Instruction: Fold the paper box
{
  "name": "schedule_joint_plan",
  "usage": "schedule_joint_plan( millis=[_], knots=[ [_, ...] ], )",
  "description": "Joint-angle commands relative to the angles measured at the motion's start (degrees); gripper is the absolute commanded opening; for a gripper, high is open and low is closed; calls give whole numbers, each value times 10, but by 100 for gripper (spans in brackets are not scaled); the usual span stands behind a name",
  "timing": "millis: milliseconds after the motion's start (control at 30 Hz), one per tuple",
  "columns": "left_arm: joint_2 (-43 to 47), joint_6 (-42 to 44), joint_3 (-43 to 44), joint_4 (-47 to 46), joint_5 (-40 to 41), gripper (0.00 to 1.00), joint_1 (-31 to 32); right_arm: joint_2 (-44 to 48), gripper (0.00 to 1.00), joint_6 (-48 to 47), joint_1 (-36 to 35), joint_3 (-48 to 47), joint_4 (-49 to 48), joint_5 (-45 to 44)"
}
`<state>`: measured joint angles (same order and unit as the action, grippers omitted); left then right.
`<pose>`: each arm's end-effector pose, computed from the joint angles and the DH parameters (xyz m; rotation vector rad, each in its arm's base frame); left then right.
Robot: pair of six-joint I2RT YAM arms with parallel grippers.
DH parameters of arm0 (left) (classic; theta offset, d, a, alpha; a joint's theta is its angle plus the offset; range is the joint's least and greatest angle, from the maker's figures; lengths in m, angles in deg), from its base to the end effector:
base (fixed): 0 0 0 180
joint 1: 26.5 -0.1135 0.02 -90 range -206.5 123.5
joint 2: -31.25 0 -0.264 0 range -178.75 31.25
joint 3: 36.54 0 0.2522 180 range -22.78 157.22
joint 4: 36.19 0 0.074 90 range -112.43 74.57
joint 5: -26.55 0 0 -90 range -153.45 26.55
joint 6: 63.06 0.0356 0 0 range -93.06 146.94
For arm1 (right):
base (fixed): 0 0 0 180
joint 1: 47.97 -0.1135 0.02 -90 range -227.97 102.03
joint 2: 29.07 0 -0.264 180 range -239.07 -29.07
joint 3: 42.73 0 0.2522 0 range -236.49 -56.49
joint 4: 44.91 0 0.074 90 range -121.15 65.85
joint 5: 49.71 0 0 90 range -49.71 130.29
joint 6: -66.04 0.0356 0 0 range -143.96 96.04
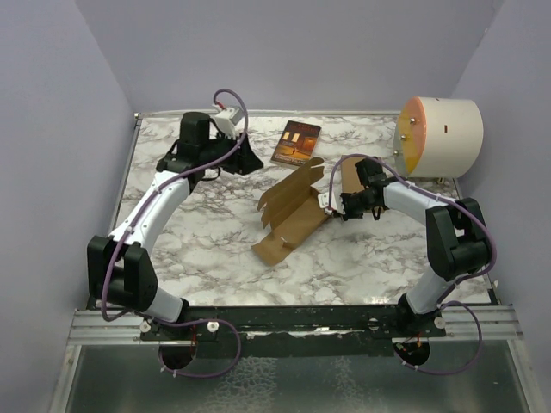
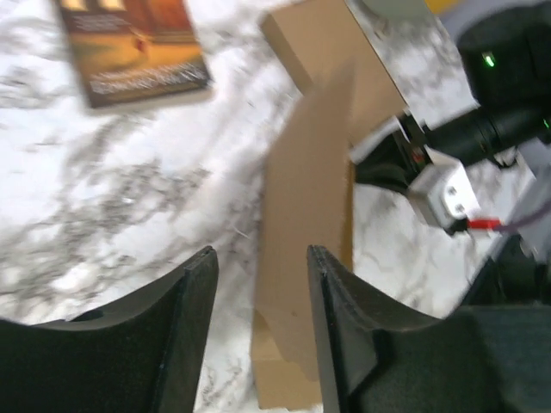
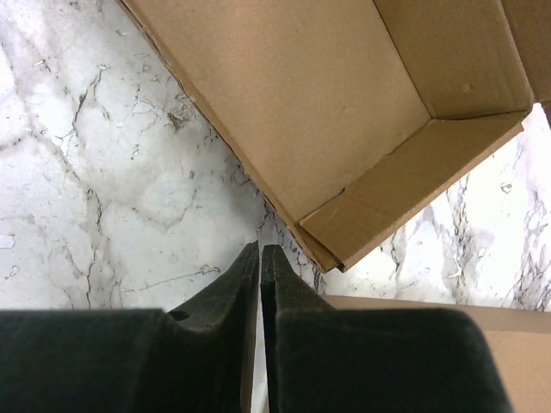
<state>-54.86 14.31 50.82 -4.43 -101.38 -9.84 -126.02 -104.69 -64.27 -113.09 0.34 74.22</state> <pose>0.3215 -0.1191 0.3306 0.4846 2.0784 -0.9988 0.2917 0.1060 0.1643 -1.9776 1.5840 0.4376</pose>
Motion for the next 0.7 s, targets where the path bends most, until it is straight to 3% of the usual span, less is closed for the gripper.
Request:
schedule_joint_plan(
  millis=[0,100,167,433,667],
  knots=[
    [43,-49,-36,-92,124,43,-32,7,7,5,0,6,2,10],
    [3,-65,-39,-100,115,17,-33,9,7,3,0,8,2,12],
    [-45,-81,-39,-112,70,10,-27,9,7,1,0,8,3,14],
    [-215,-99,0,-155,19,9,39,9,5,-35,0,12,31,27],
    [-293,-102,46,-174,-28,9,81,-4,2,-23,0,8,23,26]
  ],
)
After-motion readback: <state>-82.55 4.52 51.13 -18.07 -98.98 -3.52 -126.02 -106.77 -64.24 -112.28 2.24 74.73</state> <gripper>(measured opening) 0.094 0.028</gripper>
